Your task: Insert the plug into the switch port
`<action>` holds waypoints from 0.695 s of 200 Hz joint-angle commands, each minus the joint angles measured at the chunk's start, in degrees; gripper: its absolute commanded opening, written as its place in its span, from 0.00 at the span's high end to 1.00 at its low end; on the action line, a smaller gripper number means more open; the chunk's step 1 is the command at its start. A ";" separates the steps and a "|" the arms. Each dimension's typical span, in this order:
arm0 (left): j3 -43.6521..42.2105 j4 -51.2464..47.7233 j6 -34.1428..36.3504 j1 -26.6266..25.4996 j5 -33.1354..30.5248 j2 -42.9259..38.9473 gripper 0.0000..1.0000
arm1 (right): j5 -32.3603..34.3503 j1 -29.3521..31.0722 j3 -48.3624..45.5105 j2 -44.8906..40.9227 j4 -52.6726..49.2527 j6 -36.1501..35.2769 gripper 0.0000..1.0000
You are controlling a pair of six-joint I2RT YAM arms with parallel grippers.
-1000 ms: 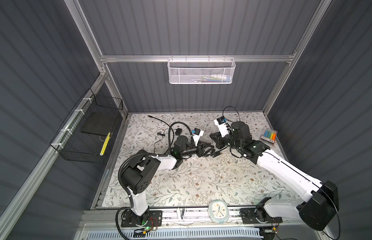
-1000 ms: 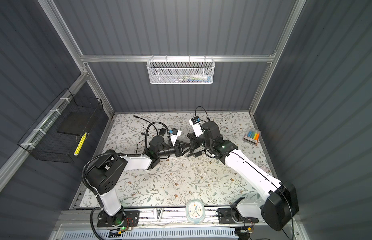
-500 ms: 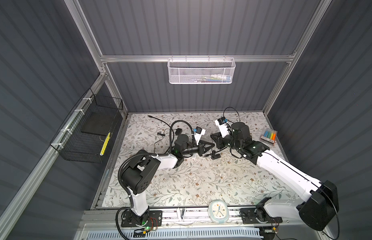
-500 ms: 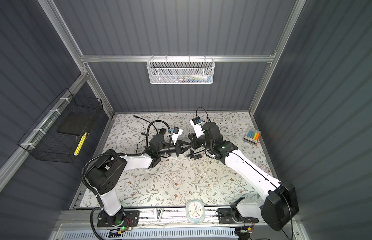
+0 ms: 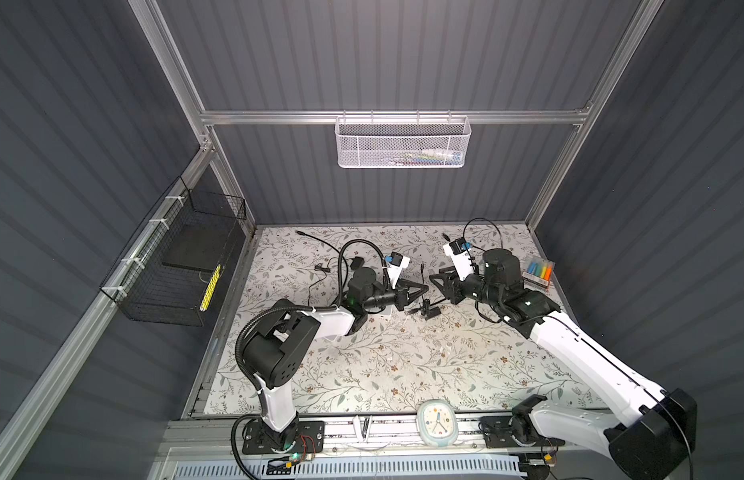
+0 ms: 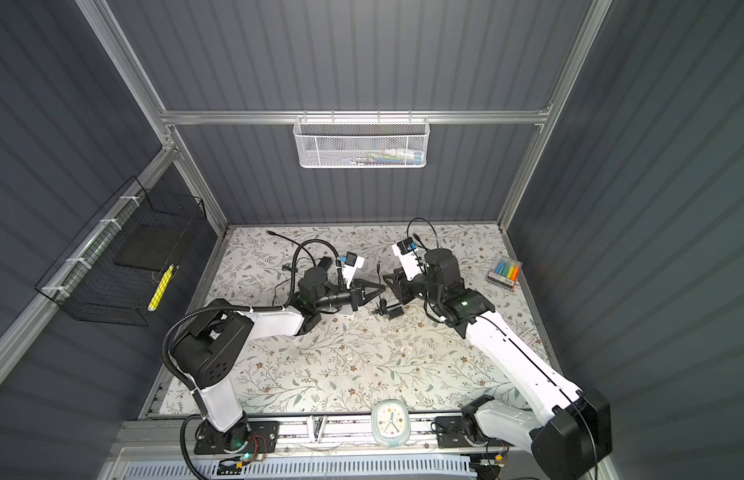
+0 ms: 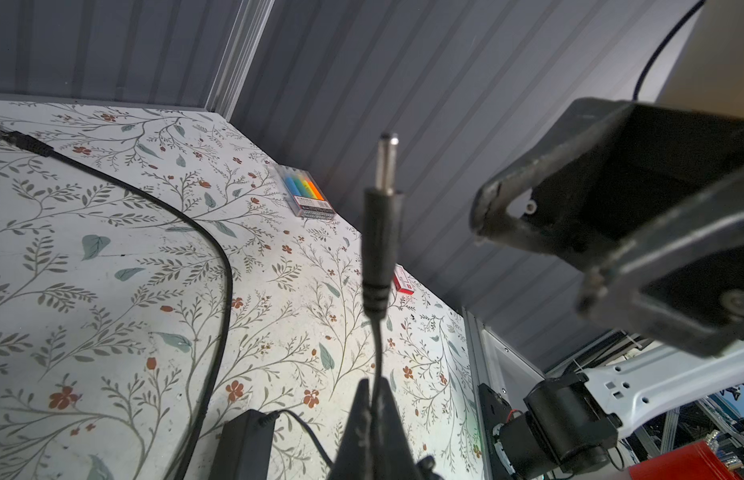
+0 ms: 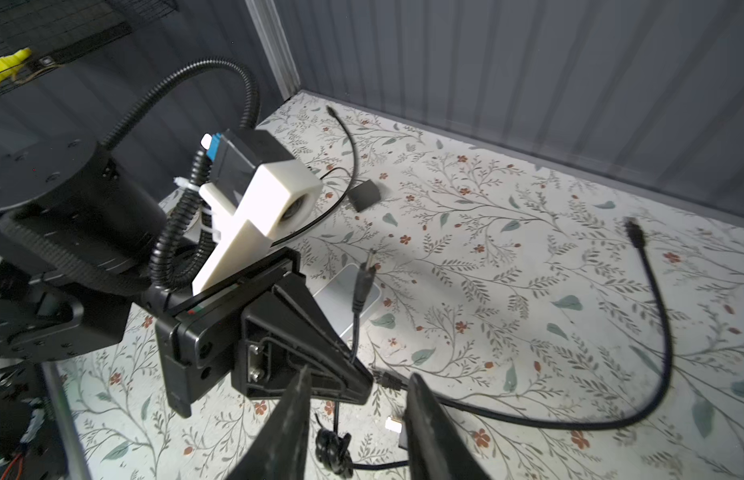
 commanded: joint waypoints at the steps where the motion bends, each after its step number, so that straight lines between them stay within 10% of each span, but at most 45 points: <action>1: 2.01 0.25 -0.25 -0.15 1.40 0.14 1.00 | -4.89 0.12 -0.62 2.74 2.99 1.13 0.62; 139: 1.41 1.44 -1.52 -0.15 1.63 0.23 1.00 | -5.01 0.13 3.16 10.16 8.64 2.51 0.89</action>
